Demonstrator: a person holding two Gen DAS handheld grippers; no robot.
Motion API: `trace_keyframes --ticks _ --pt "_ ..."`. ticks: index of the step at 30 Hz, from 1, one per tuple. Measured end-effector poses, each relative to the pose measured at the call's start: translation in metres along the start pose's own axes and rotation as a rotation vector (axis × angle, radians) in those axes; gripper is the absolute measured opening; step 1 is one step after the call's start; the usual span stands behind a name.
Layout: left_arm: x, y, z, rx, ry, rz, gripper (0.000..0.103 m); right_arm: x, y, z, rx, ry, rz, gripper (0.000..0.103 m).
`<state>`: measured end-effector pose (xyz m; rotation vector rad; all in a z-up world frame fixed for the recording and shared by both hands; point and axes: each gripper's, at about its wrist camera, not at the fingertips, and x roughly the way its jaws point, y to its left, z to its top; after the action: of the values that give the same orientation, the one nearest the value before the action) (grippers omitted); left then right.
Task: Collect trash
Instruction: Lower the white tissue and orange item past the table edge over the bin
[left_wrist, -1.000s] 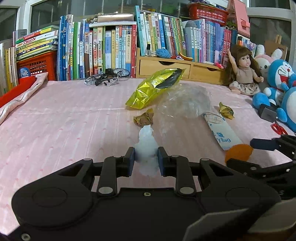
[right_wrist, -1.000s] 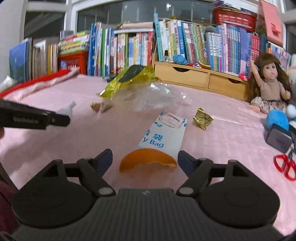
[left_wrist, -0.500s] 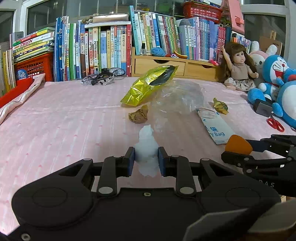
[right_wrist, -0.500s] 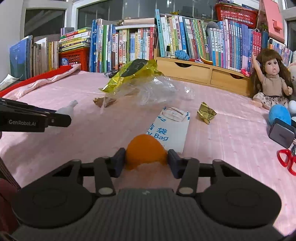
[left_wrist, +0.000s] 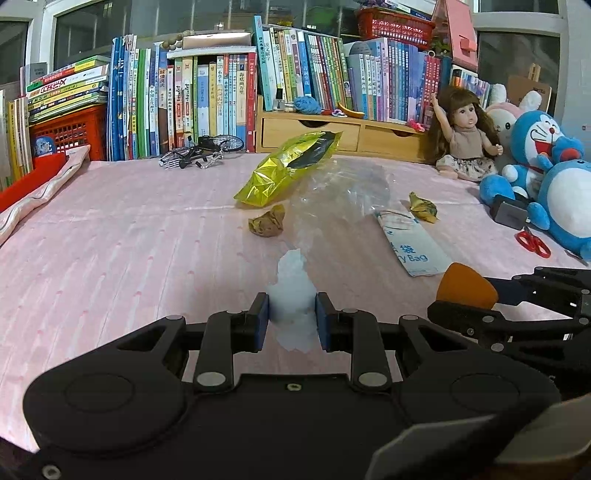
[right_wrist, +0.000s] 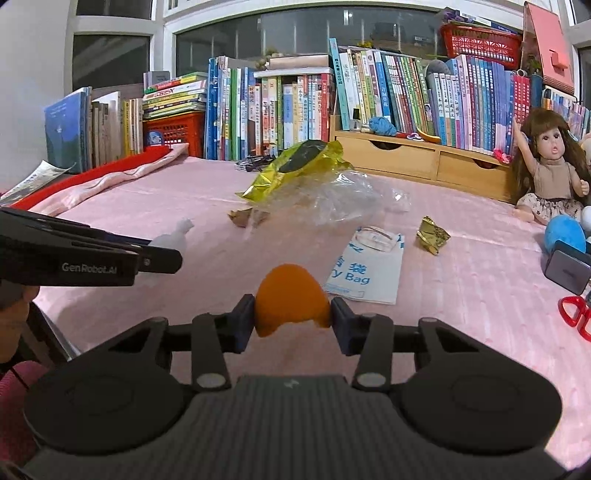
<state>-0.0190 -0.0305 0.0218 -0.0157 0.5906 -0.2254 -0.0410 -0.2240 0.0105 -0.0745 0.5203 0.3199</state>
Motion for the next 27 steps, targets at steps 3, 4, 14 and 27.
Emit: trace_keyframes --ticks 3,4,14,27 --pt "-0.011 -0.005 -0.008 0.011 -0.018 0.005 0.025 -0.009 0.004 -0.004 0.010 -0.007 0.014 0.048" --pt "-0.017 -0.008 -0.013 0.017 -0.020 0.000 0.025 -0.013 0.006 -0.006 0.014 -0.010 0.018 0.048" --pt "-0.068 -0.020 -0.048 0.031 0.009 -0.082 0.025 -0.052 0.020 -0.031 0.007 -0.017 0.068 0.048" --pt "-0.083 -0.008 -0.107 0.007 0.217 -0.141 0.026 -0.076 0.023 -0.073 0.007 0.097 0.187 0.048"
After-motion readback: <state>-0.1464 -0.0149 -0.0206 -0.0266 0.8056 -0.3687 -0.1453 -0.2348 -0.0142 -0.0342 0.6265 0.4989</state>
